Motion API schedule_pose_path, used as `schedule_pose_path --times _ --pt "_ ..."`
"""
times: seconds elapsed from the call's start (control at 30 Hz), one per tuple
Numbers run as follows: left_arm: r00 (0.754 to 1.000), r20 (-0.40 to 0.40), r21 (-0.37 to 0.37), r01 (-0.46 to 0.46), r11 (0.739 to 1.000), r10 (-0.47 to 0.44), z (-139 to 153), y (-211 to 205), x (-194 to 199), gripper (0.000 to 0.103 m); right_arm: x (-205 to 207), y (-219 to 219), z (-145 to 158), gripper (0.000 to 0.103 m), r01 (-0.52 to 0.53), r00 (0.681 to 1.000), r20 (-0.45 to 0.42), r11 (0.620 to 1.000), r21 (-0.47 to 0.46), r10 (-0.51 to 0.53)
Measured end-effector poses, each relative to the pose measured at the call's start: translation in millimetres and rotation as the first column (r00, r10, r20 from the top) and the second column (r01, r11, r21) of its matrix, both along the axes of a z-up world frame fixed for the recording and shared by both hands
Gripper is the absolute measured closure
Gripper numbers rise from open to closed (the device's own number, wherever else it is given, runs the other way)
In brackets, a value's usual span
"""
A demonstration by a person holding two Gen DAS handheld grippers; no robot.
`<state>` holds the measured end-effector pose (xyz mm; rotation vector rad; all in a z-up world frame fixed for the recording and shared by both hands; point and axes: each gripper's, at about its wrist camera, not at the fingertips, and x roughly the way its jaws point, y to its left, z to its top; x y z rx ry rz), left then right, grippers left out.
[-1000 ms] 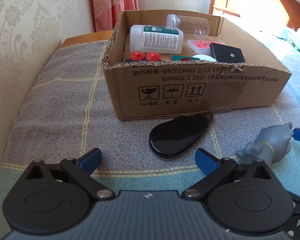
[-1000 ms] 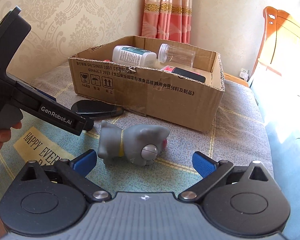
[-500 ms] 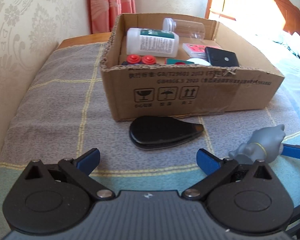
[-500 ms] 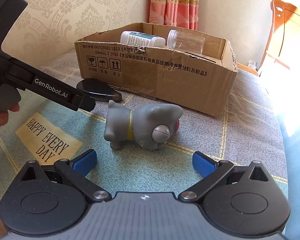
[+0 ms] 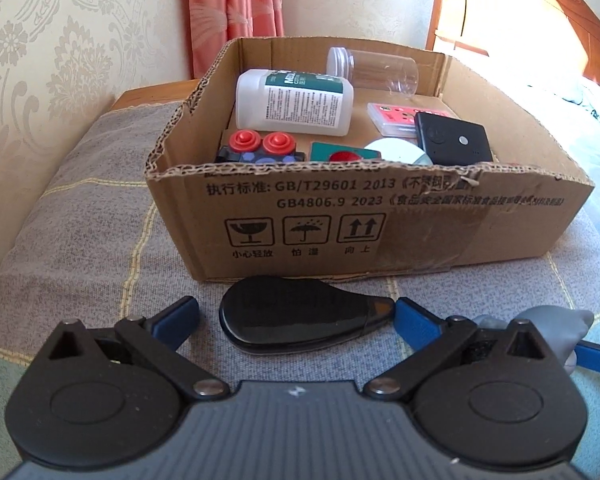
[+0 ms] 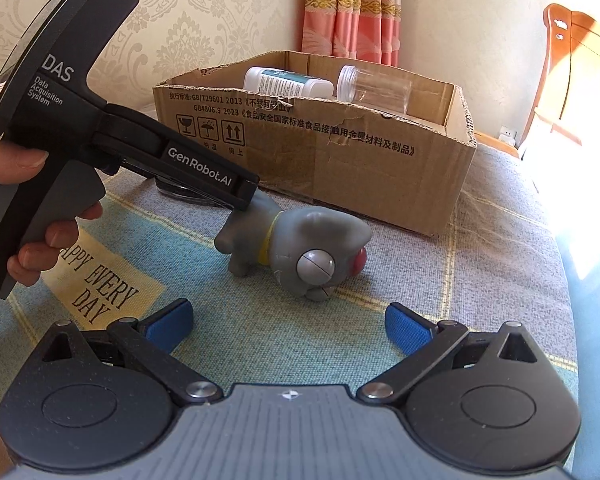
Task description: Organize rigid objects
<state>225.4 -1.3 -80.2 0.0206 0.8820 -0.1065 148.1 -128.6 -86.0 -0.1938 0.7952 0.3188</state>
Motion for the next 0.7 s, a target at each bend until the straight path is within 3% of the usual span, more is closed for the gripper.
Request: schedule_pose_path --times 0.13,0.23,0.4,0.7 --pt "1.0 0.001 -0.001 -0.007 1.0 0.007 0.5 0.6 0.6 0.003 0.0 0.0 -0.1 0.0 0.001 1.0 0.0 1.0 0.0 -0.001" --pt "1.0 0.022 0.003 0.0 1.0 0.0 2.7 3.3 -3.3 0.014 -0.2 0.7 0.5 0.0 0.004 1.0 -0.002 1.0 -0.001 -0.004" --pt "1.0 0.013 0.004 0.01 1.0 -0.01 3.2 15.7 -8.2 0.014 1.6 4.1 1.8 0.0 0.009 1.0 -0.011 1.0 -0.004 -0.009" --pt "0.998 0.007 0.007 -0.056 0.998 0.056 2.4 56.1 -20.9 0.014 8.7 27.6 1.7 0.0 -0.019 0.999 -0.031 1.0 0.013 0.02"
